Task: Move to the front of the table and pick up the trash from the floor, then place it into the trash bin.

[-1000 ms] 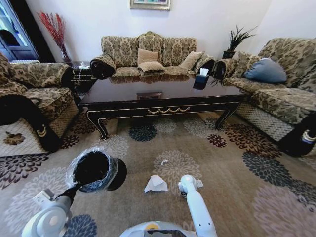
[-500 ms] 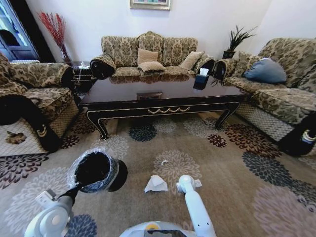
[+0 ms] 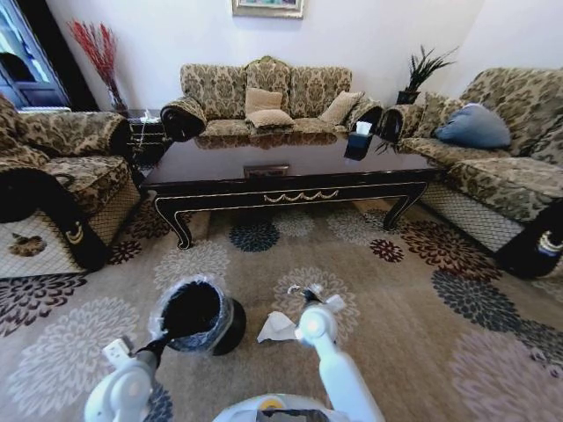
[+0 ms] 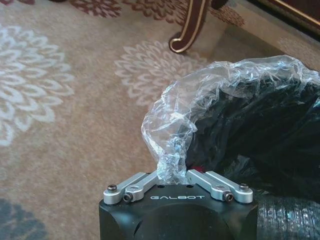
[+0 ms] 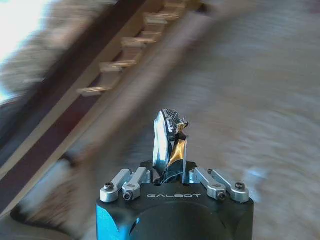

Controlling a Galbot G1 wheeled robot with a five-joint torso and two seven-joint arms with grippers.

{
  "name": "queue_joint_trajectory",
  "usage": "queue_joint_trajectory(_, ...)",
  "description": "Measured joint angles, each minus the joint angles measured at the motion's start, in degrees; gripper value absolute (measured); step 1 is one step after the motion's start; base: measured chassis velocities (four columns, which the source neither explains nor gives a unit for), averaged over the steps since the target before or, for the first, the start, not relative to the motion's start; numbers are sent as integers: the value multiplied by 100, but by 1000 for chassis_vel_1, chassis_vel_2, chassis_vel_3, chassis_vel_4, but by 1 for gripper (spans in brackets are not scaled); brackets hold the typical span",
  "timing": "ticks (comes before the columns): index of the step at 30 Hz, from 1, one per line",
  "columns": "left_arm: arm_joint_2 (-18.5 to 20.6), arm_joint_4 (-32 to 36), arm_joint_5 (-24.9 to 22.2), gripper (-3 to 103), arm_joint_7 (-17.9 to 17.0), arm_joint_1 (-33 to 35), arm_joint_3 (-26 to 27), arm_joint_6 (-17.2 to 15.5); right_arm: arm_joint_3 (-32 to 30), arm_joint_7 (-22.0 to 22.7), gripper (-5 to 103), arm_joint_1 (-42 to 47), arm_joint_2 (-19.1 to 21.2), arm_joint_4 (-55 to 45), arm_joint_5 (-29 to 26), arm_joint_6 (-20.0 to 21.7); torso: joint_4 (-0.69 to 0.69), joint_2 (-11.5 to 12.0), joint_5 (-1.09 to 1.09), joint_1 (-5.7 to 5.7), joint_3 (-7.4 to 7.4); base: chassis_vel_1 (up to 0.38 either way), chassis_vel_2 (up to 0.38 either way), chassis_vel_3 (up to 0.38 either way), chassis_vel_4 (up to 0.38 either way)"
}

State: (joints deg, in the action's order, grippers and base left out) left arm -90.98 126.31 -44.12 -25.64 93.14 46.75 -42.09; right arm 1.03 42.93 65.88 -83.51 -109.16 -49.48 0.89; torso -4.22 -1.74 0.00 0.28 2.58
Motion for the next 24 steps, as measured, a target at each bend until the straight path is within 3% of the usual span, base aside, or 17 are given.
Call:
queue_joint_trajectory(2, -38, 0, 45, 1, -6, -13, -58, -1, 535, -426, 28, -131, 138, 98, 692, -239, 0, 0, -1, 0, 0, 0, 0, 0, 0)
queue_joint_trajectory(3, -38, 0, 45, 1, -6, -13, -58, -1, 535, -426, 28, -131, 138, 98, 692, -239, 0, 0, -1, 0, 0, 0, 0, 0, 0)
queue_joint_trajectory(7, -38, 2, 33, 1, -12, -59, -26, 0, 1357, -1411, 28, -311, 271, 409, 1684, -1294, 0, 0, 0, 0, 0, 0, 0, 0, 0)
queue_joint_trajectory(8, -38, 2, 33, 1, -12, -59, -26, 0, 1357, -1411, 28, -311, 271, 409, 1684, -1294, 0, 0, 0, 0, 0, 0, 0, 0, 0)
queue_joint_trajectory(11, 22, 42, -45, 1, -26, -58, 62, -1, 1818, -2011, 28, -441, 364, 662, 2325, -2025, 0, 0, -1, 0, 0, 0, 0, 0, 0)
queue_joint_trajectory(20, 23, 116, -98, 1, -32, -40, 94, -5, 2457, -2260, 28, -696, 569, 1104, 3621, -2546, 2, 1, -6, 0, 0, 0, 0, 0, 0)
queue_joint_trajectory(24, 21, 174, -129, 1, -41, -45, 96, -5, 2524, -2259, 28, -711, 604, 1263, 3737, -2635, 1, 1, -5, 0, 0, 0, 0, 0, 0)
